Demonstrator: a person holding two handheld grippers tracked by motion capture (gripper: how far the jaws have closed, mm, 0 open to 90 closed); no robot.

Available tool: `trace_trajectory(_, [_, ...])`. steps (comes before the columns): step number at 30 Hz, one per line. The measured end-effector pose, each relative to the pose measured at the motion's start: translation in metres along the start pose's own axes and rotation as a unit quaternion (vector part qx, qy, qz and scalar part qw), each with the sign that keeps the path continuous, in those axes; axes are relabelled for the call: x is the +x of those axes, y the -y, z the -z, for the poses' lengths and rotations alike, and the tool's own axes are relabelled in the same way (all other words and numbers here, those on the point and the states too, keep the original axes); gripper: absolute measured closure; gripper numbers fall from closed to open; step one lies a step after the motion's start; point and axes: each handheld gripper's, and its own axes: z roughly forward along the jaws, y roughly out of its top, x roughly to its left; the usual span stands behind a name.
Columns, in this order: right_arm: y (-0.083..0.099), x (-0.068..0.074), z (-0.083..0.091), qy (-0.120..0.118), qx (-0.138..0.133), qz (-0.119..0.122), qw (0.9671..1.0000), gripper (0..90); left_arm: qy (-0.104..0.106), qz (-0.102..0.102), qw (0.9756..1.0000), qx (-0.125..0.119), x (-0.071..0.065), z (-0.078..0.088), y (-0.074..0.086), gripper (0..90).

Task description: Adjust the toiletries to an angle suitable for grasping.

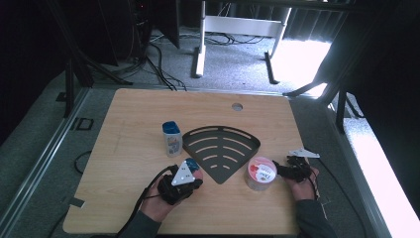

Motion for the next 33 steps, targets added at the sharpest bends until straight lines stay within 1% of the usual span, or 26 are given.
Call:
trace_trajectory(1, [0.0,0.0,0.0,0.0,0.0,0.0,1.0,29.8,-0.002,0.002,1.0,0.002,0.0,-0.002,0.001,89.5])
trace_trajectory(2, [0.0,0.0,0.0,0.0,0.0,-0.001,1.0,29.8,-0.012,-0.003,0.9998,0.013,-0.001,-0.005,0.002,89.5])
trace_trajectory(3, [0.0,0.0,0.0,0.0,0.0,-0.001,1.0,29.8,-0.012,-0.003,0.9998,0.013,-0.001,-0.005,0.002,89.5])
trace_trajectory(5, [0.0,0.0,0.0,0.0,0.0,0.0,1.0,29.8,-0.025,-0.005,0.9994,0.023,-0.001,-0.007,0.005,89.6])
trace_trajectory(7, [0.0,0.0,0.0,0.0,0.0,0.001,1.0,29.8,-0.016,0.0,0.9997,0.017,0.002,-0.006,0.007,89.8])
trace_trajectory(9, [0.0,0.0,0.0,0.0,0.0,0.0,1.0,29.8,-0.026,-0.004,0.9995,0.019,0.003,-0.005,0.008,89.9])
trace_trajectory(13, [0.0,0.0,0.0,0.0,0.0,0.001,1.0,29.8,-0.037,0.008,0.9991,0.018,0.011,-0.004,0.01,89.9])
trace_trajectory(15, [0.0,0.0,0.0,0.0,0.0,0.001,1.0,29.8,-0.049,0.008,0.9985,0.025,0.016,-0.005,0.012,89.8])
trace_trajectory(23, [0.0,0.0,0.0,0.0,0.0,0.0,1.0,29.8,-0.066,0.014,0.9974,0.024,0.029,-0.009,0.01,89.6])
trace_trajectory(27, [0.0,0.0,0.0,0.0,0.0,0.0,1.0,29.7,-0.078,0.023,0.9965,0.019,0.032,-0.014,0.008,89.5])
trace_trajectory(28, [0.0,0.0,0.0,0.0,0.001,0.001,1.0,29.8,-0.08,0.027,0.9962,0.019,0.032,-0.015,0.007,89.4])
trace_trajectory(30, [0.0,0.0,0.0,0.0,0.001,0.001,1.0,29.7,-0.082,0.027,0.9961,0.021,0.031,-0.017,0.005,88.7])
trace_trajectory(31, [0.0,0.0,0.0,0.0,0.001,0.001,1.0,29.7,-0.075,0.022,0.9967,0.021,0.029,-0.02,0.003,88.7])
trace_trajectory(33, [0.0,0.0,0.0,0.0,0.0,0.0,1.0,29.8,-0.074,0.013,0.9969,0.025,0.026,-0.025,0.0,88.5])
